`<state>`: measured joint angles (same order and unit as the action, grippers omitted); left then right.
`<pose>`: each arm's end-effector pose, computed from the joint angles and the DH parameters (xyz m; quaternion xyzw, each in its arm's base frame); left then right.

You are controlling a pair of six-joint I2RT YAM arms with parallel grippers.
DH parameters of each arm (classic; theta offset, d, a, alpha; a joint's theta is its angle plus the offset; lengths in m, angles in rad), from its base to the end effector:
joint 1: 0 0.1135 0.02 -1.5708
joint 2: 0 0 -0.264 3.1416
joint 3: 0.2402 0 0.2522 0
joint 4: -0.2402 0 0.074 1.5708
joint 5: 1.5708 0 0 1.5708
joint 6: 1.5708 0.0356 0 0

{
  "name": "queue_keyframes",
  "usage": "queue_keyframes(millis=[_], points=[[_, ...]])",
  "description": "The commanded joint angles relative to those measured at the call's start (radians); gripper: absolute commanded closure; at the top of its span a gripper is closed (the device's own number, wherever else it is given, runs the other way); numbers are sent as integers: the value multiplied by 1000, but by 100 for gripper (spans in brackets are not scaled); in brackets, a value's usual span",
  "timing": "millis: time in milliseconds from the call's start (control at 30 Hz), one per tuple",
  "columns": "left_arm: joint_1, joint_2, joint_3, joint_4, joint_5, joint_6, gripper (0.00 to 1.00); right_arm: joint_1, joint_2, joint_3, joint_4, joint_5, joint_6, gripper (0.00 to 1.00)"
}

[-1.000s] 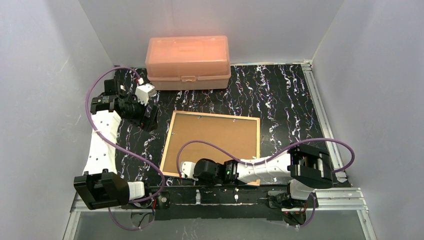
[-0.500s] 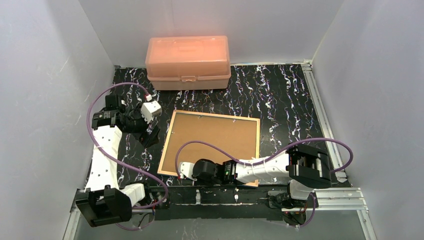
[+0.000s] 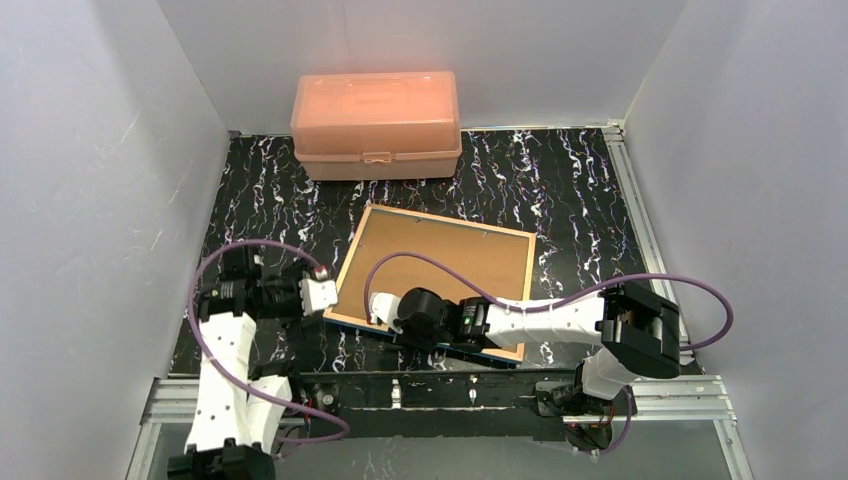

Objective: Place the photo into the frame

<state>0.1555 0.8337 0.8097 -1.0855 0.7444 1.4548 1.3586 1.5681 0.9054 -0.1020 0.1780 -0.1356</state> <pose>0.1356 -0.0032 0.2734 0.6148 0.6718 -0.0918 0.4028 0.0752 0.3193 0.1986 -0.5970 0.6959 0.1573 0.3668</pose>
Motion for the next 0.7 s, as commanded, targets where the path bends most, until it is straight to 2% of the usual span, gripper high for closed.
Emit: queue_keyframes(millis=[0,100,233,333,433,533,667], points=[[4,-111,-134,3,71,298,2,-28,-76,83,35,-3,0,99],[3,-197,-244,41,92,524,2,-37,-80,114,19,-19,-1,99],[2,-298,-393,228,167,682,2,-45,-80,140,7,-33,3,99],[3,-307,-468,351,203,790,2,-50,-80,154,3,-43,9,99],[1,-301,-518,510,246,799,2,-54,-79,168,-1,-49,17,99],[0,-268,-534,548,261,821,2,-62,-76,187,-4,-66,29,99],[-6,-195,-544,644,262,819,7,-68,-73,215,-10,-89,36,99]])
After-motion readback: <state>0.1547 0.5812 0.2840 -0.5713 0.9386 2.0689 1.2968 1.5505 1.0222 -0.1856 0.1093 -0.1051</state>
